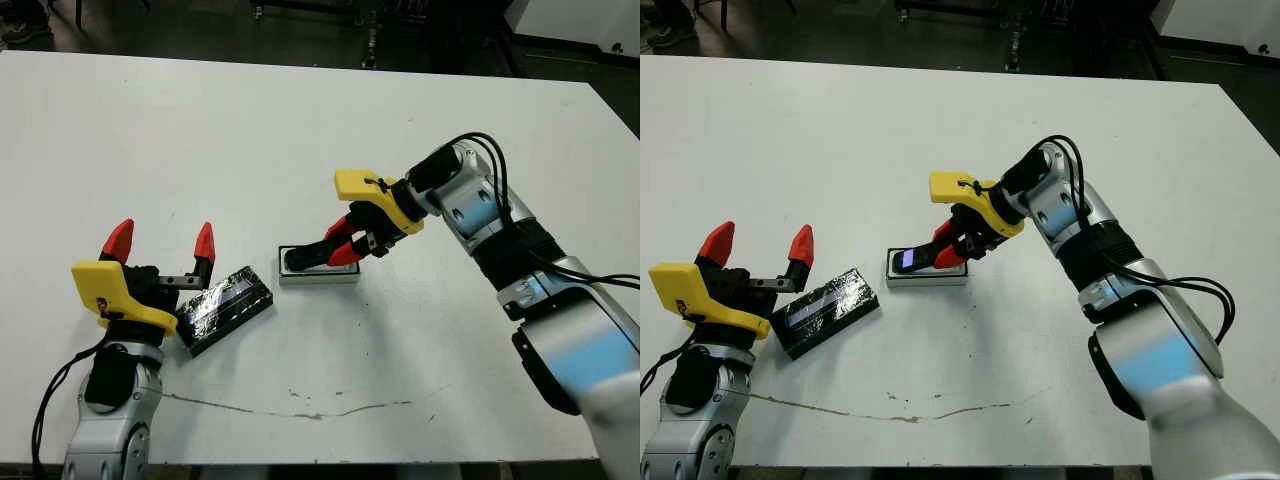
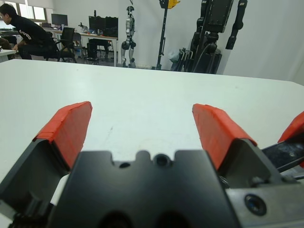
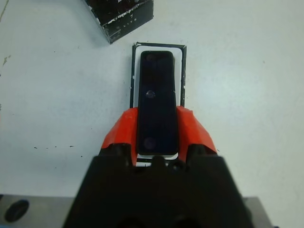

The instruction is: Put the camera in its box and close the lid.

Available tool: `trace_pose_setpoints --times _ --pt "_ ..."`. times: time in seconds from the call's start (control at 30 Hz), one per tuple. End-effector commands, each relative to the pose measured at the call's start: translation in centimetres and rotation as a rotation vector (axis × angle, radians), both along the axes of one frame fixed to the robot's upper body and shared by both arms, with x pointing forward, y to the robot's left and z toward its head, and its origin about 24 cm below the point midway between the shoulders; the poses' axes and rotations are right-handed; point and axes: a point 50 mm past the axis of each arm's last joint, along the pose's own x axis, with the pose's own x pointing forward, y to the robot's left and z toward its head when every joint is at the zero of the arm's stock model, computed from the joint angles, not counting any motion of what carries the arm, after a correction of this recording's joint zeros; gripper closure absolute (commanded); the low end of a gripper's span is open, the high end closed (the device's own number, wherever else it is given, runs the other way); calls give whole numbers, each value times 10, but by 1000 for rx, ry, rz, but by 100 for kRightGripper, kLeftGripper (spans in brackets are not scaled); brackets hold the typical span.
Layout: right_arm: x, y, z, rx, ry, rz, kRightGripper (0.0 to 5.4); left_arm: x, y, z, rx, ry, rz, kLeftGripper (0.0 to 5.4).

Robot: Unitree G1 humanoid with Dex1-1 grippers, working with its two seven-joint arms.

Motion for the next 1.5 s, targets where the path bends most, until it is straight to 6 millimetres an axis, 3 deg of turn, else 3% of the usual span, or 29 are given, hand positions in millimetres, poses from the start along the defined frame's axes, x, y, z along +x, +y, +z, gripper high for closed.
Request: trace_pose_setpoints --times 0.03,0.8,1.27,1.5 --pt "-1 -1 -5 -3 13 -10 376 -3 1 -3 6 20 4 0" --pt "-16 18 -19 -32 10 54 376 -3 0 -4 10 27 7 0" --pt "1 -2 -6 -35 -85 -31 151 -4 0 -4 7 27 6 0" --pt "13 -23 14 27 -75 -150 35 -4 0 -4 6 26 2 0"
